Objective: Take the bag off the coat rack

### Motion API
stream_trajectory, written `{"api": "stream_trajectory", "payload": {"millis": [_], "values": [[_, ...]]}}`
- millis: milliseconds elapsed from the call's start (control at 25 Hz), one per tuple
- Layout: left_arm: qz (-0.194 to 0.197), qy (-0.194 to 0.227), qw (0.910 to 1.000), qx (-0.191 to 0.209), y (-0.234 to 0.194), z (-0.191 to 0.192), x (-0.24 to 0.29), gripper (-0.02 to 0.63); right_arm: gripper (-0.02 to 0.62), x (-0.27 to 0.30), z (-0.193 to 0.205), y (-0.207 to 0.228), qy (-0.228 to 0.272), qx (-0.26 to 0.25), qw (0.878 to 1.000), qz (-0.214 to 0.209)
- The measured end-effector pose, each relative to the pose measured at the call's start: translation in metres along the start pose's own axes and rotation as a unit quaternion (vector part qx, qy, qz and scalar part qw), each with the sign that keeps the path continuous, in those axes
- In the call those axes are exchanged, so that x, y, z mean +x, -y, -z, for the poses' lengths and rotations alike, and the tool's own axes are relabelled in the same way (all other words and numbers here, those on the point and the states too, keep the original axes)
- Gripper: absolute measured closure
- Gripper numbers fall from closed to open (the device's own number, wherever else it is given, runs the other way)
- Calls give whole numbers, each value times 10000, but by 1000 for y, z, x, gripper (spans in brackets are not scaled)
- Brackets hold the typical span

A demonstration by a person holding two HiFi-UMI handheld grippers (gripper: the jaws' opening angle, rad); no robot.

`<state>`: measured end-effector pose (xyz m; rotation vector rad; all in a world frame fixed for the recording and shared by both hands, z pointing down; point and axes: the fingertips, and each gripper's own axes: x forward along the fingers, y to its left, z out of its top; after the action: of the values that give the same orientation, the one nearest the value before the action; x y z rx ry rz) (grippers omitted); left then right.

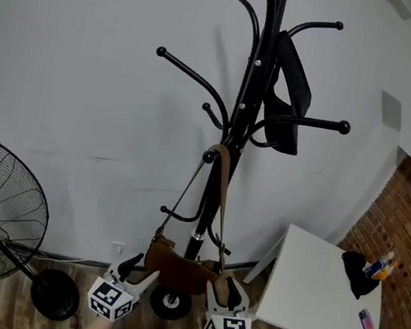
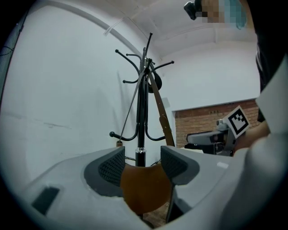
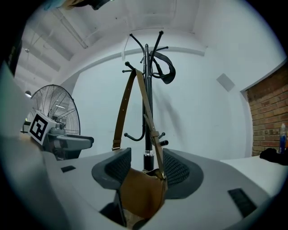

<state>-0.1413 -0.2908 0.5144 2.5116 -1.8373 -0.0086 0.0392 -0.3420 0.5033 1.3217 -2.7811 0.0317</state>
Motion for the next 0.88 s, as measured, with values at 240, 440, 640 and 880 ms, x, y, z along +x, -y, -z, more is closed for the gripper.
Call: {"api": "stream_trajectory", "payload": {"millis": [240, 440, 640, 880], "values": [[235, 86, 9996, 126, -28, -11, 33, 364, 394, 32, -21, 2, 198, -356, 9988, 279], [463, 121, 9983, 346, -43, -19, 56, 364, 394, 53, -29, 10, 228, -486, 9969, 573], [638, 213, 9963, 532, -53, -34, 77, 367, 392, 69, -40, 13, 279, -724, 9937, 813], [966, 276, 9925, 696, -56, -48, 104, 370, 393, 85, -40, 21, 180, -890, 9903, 1051]]}}
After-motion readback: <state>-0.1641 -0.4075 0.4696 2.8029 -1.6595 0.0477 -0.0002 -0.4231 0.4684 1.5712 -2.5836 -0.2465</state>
